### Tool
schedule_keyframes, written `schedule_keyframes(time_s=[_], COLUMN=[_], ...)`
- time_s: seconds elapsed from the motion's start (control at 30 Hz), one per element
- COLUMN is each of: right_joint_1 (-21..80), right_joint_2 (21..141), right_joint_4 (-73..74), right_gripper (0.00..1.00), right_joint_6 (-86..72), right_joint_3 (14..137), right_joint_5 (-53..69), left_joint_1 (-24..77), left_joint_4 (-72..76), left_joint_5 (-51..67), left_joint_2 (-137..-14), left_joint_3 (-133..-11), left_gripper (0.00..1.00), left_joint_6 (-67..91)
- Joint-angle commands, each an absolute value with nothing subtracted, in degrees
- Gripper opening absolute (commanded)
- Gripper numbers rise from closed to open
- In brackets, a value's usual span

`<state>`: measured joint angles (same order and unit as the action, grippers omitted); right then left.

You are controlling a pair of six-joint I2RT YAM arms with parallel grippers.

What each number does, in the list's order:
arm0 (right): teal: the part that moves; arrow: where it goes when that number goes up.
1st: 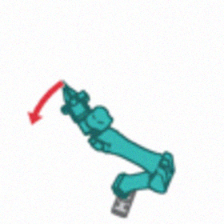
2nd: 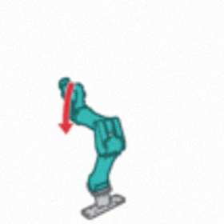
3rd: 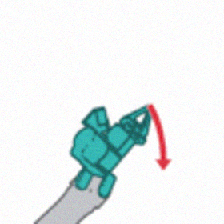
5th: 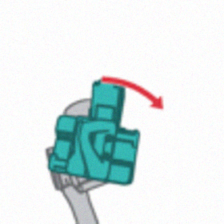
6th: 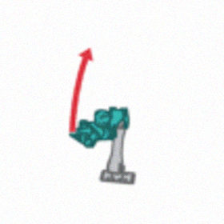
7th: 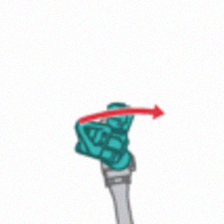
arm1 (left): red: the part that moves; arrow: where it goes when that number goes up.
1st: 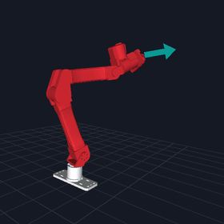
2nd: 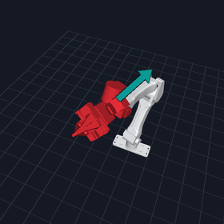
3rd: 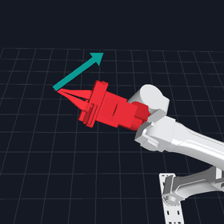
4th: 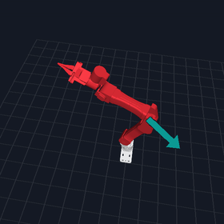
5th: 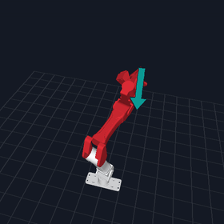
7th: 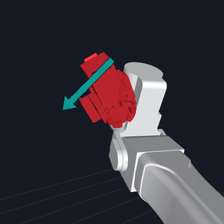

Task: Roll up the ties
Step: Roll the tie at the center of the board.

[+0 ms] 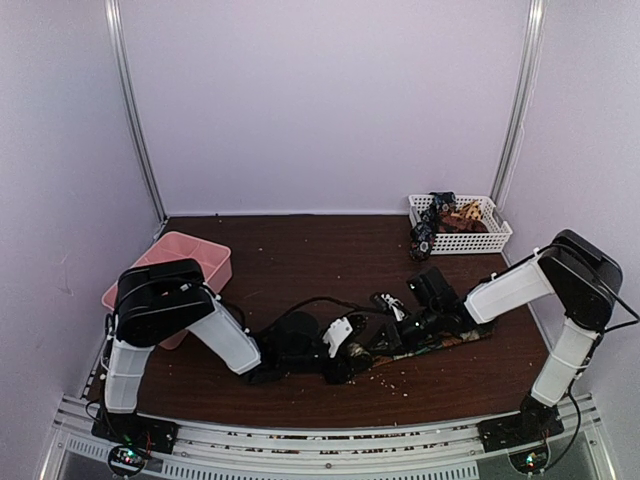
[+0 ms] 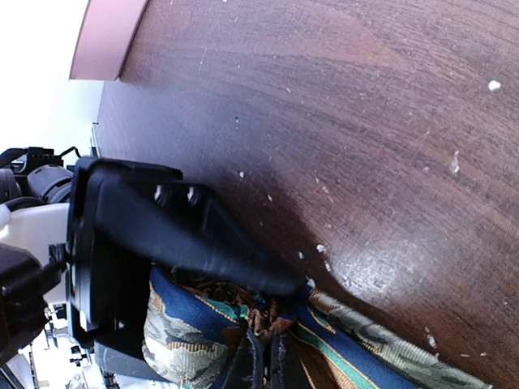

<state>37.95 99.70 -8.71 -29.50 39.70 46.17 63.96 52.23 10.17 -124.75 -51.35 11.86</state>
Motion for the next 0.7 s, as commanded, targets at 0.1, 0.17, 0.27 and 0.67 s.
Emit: schedule_keyframes(time_s=[0.1, 0.17, 0.27, 0.67], right_joint_1=[38.59, 38.58, 38.58, 44.05], right_joint_2=[98.41, 96.4, 92.77, 95.63], right_joint_4=[-2.24, -1.44, -2.02, -11.15], right_gripper=[0.06, 0.18, 0.32, 0.54], right_joint_6=[-31.6, -32.13, -34.06, -44.84], right_joint_3=[37.59, 38.19, 38.69, 41.19], right_joint_5=[41.57, 42.08, 43.13, 47.15], left_joint_1=[63.32, 62.5, 60.71, 58.1], left_joint_4=[47.16, 41.56, 36.03, 24.11], left_joint_5=[13.72, 15.86, 18.02, 18.18], left_joint_2=[-122.53, -120.21, -117.26, -113.34], left_joint_3=[-48.47, -47.25, -44.69, -44.66], left_gripper=[0.32, 0.29, 0.27, 0.29], left_joint_6=[4.92, 1.17, -3.22, -9.55])
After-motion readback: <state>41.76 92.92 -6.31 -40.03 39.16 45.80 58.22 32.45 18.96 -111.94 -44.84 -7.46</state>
